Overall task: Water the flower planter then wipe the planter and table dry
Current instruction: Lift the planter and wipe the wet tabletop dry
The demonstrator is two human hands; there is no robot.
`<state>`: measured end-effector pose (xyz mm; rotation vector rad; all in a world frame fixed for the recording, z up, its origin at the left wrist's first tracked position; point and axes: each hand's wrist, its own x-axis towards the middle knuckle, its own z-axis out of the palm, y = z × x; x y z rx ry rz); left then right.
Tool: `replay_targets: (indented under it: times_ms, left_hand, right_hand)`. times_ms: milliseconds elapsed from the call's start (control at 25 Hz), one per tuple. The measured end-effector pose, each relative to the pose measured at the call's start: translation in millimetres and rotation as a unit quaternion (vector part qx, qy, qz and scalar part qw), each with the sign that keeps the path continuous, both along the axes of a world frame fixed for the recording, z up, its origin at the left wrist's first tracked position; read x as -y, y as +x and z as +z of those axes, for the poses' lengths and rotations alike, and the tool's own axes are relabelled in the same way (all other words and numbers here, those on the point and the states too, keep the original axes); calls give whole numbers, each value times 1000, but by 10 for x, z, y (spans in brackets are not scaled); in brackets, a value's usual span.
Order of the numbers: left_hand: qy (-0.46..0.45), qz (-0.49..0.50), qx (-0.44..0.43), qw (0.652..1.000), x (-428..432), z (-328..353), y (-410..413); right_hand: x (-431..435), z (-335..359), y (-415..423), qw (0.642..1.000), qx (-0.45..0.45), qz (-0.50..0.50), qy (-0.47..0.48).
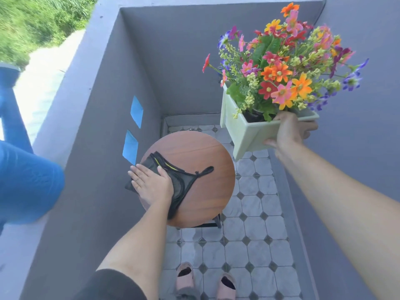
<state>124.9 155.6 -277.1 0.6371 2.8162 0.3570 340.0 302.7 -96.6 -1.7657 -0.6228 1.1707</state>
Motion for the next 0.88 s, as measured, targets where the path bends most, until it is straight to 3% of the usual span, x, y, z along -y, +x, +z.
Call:
replay_targets:
  times_ms: [480, 720, 880]
  left_hand:
    - [-31, -58, 35, 997, 413, 26, 182]
    - [117, 68, 153, 979, 732, 97, 522]
    - [90, 41, 149, 984, 1091, 141, 407]
  right_hand:
    - [226, 37, -129, 999, 11, 34, 10]
    - [350, 25, -255, 999, 16, 47, 16]
    - [465, 11, -393, 998, 13, 59, 4]
